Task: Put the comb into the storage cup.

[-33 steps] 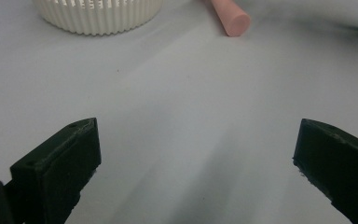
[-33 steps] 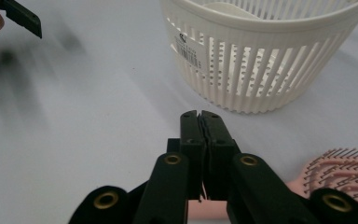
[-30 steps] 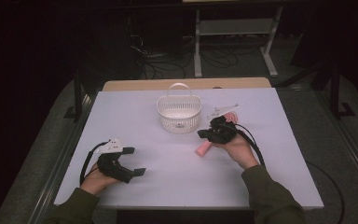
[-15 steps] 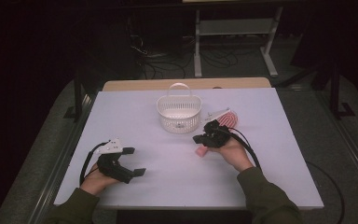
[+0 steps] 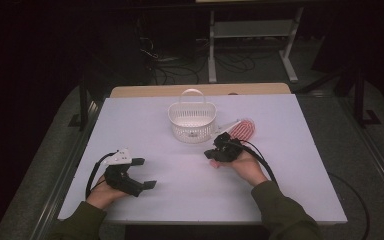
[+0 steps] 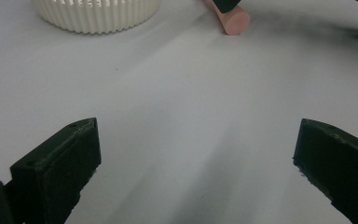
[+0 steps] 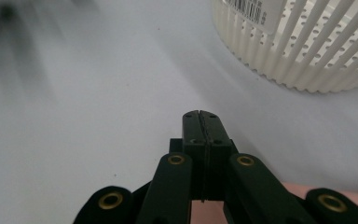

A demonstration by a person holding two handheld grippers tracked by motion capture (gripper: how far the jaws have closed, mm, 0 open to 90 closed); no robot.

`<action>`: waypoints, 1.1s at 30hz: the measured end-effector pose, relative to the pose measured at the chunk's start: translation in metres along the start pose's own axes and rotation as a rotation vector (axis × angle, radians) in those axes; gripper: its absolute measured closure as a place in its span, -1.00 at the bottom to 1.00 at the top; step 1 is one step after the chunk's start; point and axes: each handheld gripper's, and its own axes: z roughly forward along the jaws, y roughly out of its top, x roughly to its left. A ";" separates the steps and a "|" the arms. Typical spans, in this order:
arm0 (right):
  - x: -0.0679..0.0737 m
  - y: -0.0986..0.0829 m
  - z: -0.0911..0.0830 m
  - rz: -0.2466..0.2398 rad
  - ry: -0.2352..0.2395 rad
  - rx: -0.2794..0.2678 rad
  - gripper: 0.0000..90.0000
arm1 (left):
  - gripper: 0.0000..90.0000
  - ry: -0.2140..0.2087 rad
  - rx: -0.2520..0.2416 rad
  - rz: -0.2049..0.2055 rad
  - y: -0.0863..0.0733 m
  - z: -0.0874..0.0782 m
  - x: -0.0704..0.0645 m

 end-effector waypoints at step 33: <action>0.002 -0.006 0.005 -0.001 -0.011 0.045 0.98 | -0.99 -0.001 0.003 0.000 0.000 0.000 0.000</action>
